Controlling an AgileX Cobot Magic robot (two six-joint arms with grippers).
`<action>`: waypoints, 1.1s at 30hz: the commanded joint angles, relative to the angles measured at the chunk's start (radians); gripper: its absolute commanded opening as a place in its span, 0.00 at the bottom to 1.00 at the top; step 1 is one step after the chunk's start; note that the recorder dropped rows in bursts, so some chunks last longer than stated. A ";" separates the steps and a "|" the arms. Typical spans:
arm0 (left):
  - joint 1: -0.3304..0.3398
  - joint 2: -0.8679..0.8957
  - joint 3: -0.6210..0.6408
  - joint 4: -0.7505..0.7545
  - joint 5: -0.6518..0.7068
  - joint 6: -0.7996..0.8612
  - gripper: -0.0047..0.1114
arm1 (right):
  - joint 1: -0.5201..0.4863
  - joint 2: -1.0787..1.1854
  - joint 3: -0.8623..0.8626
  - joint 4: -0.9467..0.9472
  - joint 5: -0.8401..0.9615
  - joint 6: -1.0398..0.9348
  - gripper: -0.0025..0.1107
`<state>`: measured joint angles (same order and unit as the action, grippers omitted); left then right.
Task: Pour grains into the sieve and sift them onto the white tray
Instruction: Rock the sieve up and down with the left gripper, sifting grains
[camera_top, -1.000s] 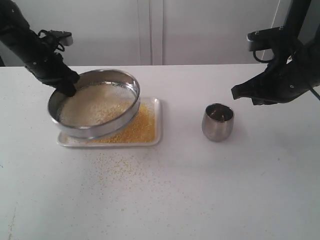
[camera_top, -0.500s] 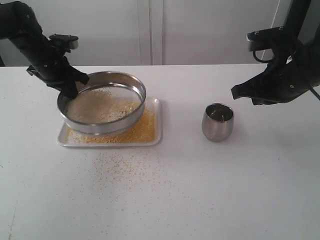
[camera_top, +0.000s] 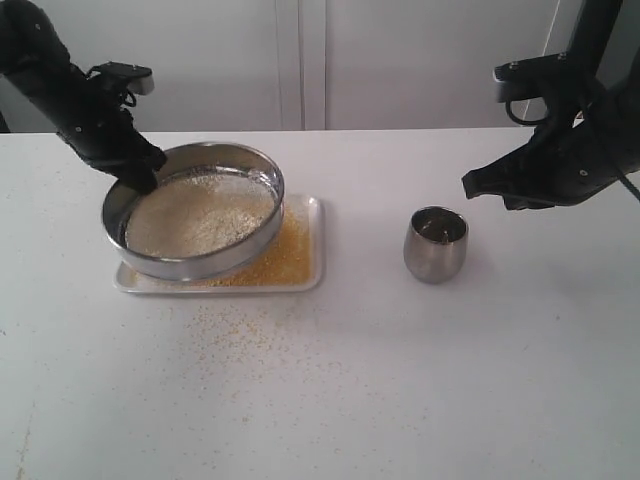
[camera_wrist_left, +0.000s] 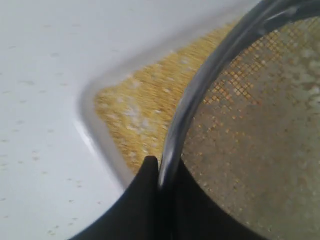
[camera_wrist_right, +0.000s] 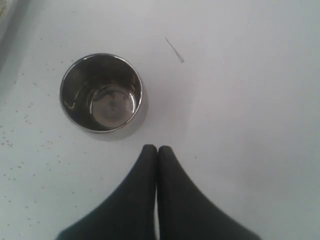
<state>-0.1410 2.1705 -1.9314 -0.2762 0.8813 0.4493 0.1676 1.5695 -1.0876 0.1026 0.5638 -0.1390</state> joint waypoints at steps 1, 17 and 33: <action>-0.010 -0.016 -0.002 0.119 -0.081 -0.432 0.04 | -0.008 -0.003 -0.005 -0.002 -0.013 0.006 0.02; -0.013 -0.016 -0.002 -0.187 0.125 0.301 0.04 | -0.008 -0.003 -0.005 -0.002 -0.013 0.006 0.02; -0.012 -0.016 -0.002 0.119 -0.045 -0.370 0.04 | -0.008 -0.003 -0.005 -0.002 -0.013 0.006 0.02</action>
<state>-0.1605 2.1705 -1.9278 -0.1706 0.8479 0.1235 0.1676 1.5695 -1.0876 0.1026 0.5638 -0.1390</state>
